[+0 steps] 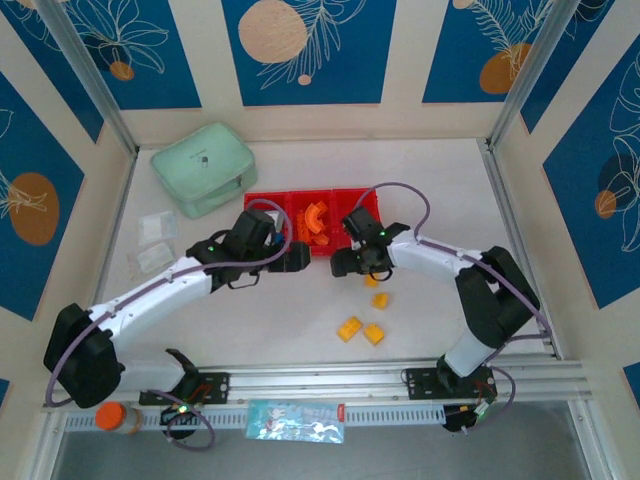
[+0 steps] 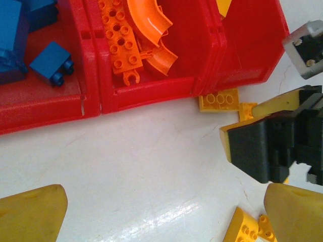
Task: Sort the legos into containers by color
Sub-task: Move the container to the center of the table, then pick up the lego from the center of the table.
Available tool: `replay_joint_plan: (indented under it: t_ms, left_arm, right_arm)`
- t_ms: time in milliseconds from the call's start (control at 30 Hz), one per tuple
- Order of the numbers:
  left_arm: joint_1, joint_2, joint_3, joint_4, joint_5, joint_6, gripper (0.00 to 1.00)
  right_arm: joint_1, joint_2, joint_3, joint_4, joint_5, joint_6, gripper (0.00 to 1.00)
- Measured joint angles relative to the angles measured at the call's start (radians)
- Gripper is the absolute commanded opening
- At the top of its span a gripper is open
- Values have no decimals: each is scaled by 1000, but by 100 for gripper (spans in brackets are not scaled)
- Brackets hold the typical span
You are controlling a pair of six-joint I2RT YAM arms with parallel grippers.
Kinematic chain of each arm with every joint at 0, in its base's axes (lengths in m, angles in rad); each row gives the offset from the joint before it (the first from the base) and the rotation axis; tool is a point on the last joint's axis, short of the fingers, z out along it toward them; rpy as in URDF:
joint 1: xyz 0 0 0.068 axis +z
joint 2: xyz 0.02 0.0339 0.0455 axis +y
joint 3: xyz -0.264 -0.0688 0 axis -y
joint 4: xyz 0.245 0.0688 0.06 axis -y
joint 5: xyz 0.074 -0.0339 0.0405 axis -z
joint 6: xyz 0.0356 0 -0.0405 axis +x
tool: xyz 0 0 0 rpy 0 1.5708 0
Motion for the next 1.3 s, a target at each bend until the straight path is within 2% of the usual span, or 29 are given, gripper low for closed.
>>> replay_joint_plan:
  t_ms: [367,667,933,1067,1200,1300]
  left_arm:
    - [-2,-32,-22,-8,-26,-2,99]
    - [-3,-38,-25,-31,-47,-2,99]
    - [-3,-69,-31,-42,-61,-1,99]
    - [-3,-76,-32,-51,-73,-1,99]
    - [-3,-92,-37,-54,-82,-2,99]
    - [-3,-100,-42,-56,-86,-2,99]
  right_arm:
    - [2,132,103,31,64,-63,92]
    - [73,177,138,51,77,-105,91]
    - [132,155,103,50,42,-101,82]
    - [140,154,103,51,17,-117,72]
    - [139,159,108,46,14,-133,68]
    - [139,183,134,28,23,-141,60]
